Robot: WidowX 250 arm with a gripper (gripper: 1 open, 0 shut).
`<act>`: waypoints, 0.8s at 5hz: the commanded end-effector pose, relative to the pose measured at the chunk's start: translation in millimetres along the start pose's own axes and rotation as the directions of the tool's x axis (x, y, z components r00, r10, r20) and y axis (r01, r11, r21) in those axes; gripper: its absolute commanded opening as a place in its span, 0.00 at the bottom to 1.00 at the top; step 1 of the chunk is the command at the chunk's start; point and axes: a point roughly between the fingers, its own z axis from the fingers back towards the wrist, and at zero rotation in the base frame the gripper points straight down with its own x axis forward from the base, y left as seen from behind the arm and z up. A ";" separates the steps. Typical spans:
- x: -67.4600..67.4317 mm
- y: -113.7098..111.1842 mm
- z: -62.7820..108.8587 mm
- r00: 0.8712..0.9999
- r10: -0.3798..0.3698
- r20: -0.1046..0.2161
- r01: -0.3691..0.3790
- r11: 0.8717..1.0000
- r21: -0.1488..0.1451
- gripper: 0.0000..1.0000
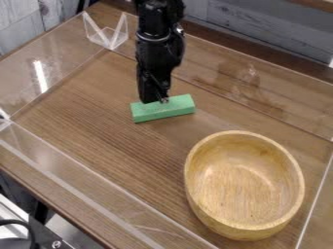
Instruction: Put the green block in the brown bowl
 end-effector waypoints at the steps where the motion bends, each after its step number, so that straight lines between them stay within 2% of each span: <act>1: 7.8 10.2 20.5 0.998 0.012 0.060 -0.015 0.998 0.057 1.00; 2: 8.0 10.9 15.6 0.998 0.018 0.060 -0.022 0.998 0.056 1.00; 4: 13.3 12.6 -4.7 0.998 -0.014 0.061 0.011 0.999 0.052 1.00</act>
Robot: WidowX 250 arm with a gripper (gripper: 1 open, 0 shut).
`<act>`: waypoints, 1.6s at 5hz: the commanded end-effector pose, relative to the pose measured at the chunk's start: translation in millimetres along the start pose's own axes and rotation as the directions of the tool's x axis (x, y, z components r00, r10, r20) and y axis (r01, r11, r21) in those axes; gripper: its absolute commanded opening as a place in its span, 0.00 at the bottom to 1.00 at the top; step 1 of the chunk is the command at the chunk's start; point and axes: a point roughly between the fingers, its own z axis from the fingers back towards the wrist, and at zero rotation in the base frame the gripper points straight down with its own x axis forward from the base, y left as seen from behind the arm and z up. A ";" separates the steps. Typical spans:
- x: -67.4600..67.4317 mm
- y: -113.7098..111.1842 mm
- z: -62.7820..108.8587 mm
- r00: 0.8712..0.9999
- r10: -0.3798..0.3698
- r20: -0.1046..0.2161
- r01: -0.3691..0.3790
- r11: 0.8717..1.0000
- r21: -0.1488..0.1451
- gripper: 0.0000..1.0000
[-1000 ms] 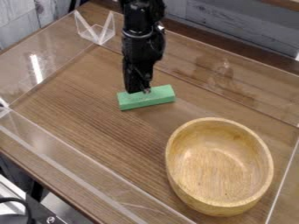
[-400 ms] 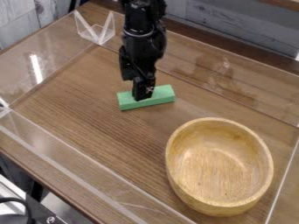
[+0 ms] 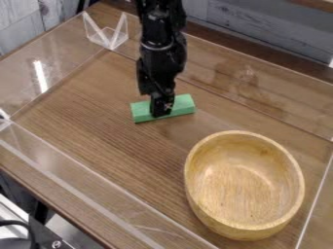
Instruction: Put the green block in the brown bowl
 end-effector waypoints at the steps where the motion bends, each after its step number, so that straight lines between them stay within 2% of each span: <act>1: 6.5 8.2 4.8 0.999 0.001 0.034 -0.002 1.000 0.031 1.00; 2: 7.0 6.5 2.6 0.999 0.005 0.033 -0.006 1.000 0.024 0.00; 6: 10.1 1.0 24.1 0.997 0.081 -0.005 -0.081 0.997 -0.014 0.00; 8: 19.3 1.7 41.7 0.992 0.125 0.000 -0.125 0.992 -0.015 0.00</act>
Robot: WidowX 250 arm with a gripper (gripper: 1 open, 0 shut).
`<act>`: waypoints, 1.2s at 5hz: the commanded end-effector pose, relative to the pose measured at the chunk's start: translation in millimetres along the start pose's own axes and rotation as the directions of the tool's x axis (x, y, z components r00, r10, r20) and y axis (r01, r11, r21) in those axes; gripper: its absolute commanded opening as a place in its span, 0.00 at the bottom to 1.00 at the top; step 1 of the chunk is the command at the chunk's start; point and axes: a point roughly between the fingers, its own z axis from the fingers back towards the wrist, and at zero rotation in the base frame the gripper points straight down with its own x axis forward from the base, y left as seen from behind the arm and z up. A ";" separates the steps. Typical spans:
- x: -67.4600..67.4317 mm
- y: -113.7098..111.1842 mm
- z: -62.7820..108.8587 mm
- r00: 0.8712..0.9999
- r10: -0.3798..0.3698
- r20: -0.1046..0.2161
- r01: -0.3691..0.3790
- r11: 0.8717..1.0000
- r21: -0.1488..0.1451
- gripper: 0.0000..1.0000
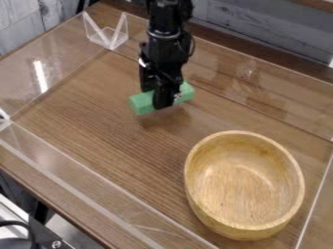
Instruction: Put the green block in the brown bowl
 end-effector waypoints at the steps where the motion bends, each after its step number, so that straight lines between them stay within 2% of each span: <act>1: 14.7 3.7 38.8 0.995 0.008 0.104 -0.015 0.998 0.067 0.00; 2: 22.9 0.8 48.9 0.990 0.011 0.140 -0.023 0.996 0.085 0.00; 3: 26.1 -2.9 51.7 0.987 0.011 0.160 -0.025 0.996 0.089 0.00; 6: 21.0 -7.4 46.9 0.981 0.010 0.193 -0.030 0.995 0.098 0.00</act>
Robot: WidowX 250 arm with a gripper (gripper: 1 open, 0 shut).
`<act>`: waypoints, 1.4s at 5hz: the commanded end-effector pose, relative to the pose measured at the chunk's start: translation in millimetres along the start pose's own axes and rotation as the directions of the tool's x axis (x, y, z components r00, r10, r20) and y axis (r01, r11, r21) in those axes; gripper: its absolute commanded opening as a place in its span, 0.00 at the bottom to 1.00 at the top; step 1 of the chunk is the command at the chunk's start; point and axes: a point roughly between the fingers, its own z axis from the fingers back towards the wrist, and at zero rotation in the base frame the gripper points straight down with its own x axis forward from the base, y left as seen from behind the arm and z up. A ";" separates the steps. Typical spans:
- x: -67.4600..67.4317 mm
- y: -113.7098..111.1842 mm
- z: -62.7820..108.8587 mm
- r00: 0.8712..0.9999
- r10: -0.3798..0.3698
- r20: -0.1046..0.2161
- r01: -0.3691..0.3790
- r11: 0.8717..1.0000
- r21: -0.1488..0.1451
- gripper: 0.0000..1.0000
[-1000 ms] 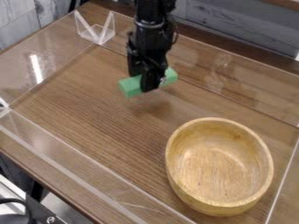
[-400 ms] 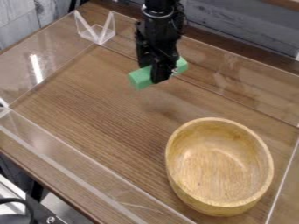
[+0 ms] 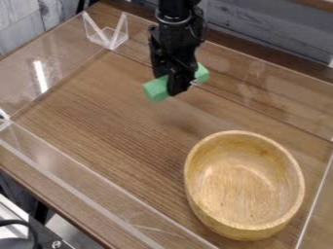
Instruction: Put the green block in the brown bowl
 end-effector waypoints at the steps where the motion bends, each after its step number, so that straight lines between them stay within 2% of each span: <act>1: 6.9 6.6 17.6 0.997 0.004 0.077 -0.007 0.999 0.041 0.00; 4: 5.9 13.7 8.3 0.995 0.022 0.101 -0.027 0.998 0.053 0.00; 6: 9.7 -54.5 48.6 0.990 0.074 0.119 -0.081 0.995 0.058 0.00; 7: 9.3 -104.2 71.5 0.988 0.081 0.132 -0.089 0.995 0.053 0.00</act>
